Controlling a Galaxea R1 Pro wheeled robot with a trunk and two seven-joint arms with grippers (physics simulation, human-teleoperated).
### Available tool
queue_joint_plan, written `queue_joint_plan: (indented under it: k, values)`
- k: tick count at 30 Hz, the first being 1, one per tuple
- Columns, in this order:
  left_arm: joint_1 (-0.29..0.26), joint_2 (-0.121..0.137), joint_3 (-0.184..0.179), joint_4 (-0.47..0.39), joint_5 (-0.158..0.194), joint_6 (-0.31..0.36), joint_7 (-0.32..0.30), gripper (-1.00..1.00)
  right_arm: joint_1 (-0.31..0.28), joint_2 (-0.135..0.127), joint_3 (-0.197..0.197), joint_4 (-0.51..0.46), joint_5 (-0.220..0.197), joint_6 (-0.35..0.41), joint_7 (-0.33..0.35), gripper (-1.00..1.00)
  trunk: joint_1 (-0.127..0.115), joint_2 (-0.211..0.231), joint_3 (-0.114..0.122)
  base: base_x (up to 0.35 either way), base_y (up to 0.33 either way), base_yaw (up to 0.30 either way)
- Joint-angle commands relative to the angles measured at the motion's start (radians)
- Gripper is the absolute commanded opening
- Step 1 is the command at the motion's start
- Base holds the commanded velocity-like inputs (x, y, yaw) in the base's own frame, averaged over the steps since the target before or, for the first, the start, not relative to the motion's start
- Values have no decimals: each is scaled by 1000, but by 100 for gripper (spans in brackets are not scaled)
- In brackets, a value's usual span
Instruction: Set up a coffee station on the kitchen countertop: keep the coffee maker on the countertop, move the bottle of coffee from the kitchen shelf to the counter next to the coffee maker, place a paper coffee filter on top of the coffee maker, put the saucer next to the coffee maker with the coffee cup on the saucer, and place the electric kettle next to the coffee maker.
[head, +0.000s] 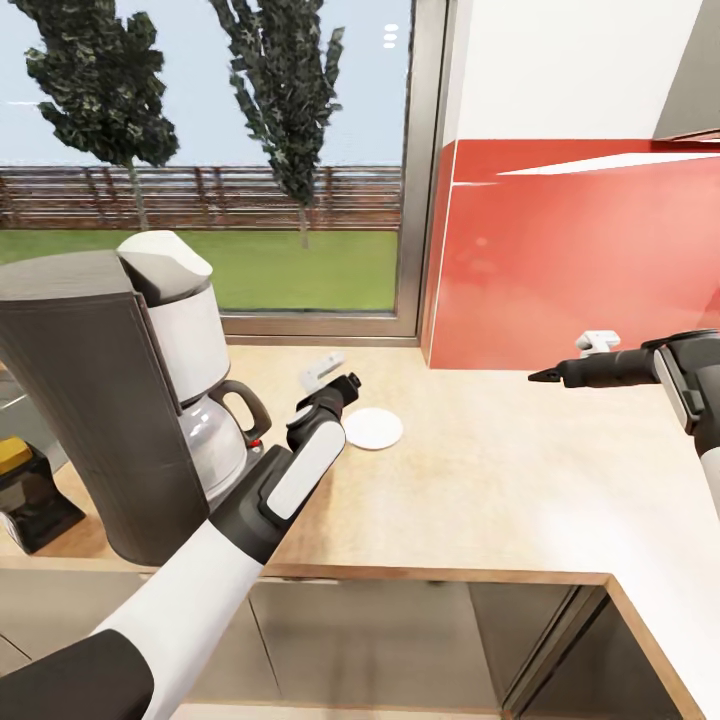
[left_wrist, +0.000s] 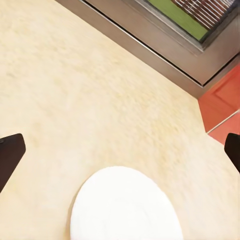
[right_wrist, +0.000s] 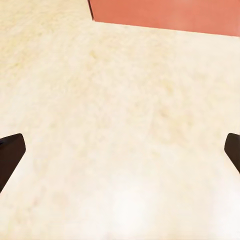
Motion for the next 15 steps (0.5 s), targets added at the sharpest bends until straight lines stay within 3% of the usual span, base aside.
queue_joint_plan:
  k: [1,5,15]
  values:
    - [1,0,-1,-1,2,5,3,100,-1,-1,1,1,10,1,9,100,0,-1,-1,-1,0,0]
    - [41,0,26,-1,3,5,-90,100,-1,-1,1,21,10,-20,9,100,0,-1,-1,0,0,0]
    - [86,0,107,-4,3,7,-136,100,-1,-1,1,58,10,-54,9,100,0,-1,-1,0,0,0]
